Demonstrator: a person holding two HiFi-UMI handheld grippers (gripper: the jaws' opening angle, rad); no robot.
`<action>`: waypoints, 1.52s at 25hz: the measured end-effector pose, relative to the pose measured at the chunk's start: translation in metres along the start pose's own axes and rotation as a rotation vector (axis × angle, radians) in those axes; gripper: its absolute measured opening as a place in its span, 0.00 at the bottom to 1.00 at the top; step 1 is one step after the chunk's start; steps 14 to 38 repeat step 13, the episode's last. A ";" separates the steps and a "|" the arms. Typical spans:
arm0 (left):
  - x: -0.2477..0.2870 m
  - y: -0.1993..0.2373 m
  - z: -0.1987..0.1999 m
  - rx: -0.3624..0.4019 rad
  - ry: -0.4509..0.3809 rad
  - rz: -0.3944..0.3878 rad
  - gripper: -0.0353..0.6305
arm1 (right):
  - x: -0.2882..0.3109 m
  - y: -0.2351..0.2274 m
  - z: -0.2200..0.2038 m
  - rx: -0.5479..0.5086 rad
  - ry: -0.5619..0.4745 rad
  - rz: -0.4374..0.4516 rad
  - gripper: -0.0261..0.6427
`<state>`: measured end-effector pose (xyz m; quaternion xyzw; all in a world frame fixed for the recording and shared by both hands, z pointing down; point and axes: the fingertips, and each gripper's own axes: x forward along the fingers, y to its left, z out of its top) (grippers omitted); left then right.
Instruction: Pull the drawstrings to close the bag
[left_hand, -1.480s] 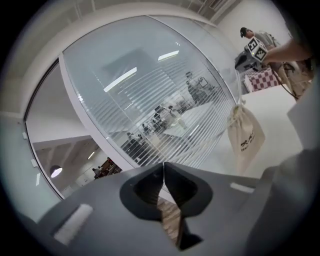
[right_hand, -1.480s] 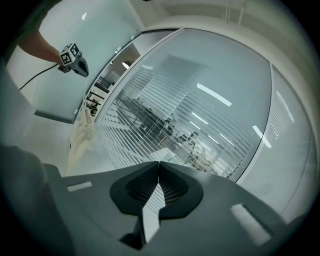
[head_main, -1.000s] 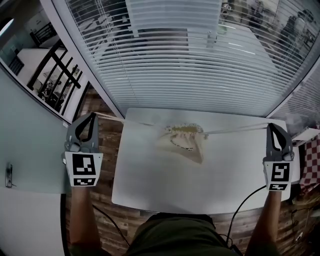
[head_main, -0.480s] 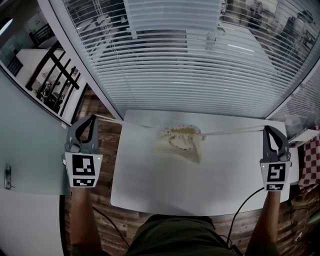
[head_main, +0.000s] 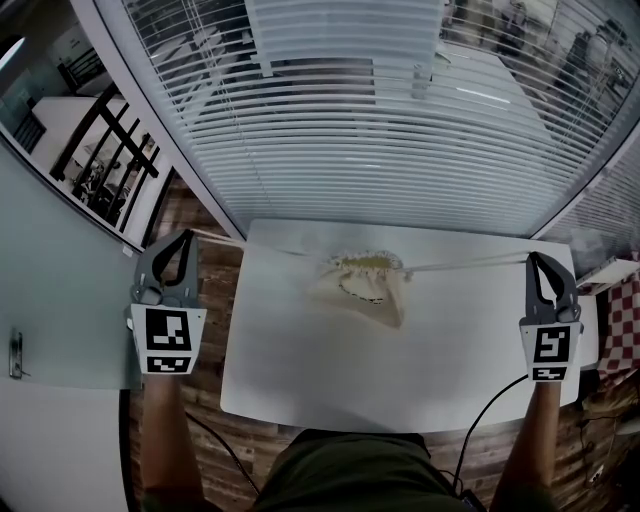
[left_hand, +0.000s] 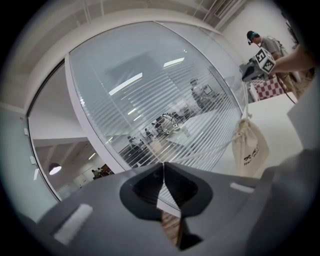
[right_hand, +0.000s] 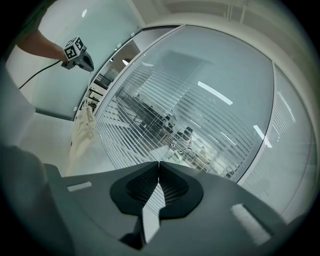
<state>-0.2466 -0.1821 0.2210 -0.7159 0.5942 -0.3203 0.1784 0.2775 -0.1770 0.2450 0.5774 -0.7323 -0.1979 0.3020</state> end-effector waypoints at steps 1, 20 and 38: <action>0.000 0.000 0.000 0.000 0.000 0.000 0.07 | 0.000 0.000 -0.001 -0.001 0.001 0.001 0.06; 0.007 -0.001 0.002 0.008 0.011 -0.005 0.07 | 0.008 0.000 -0.008 -0.002 0.012 0.008 0.06; 0.007 -0.001 0.002 0.008 0.011 -0.005 0.07 | 0.008 0.000 -0.008 -0.002 0.012 0.008 0.06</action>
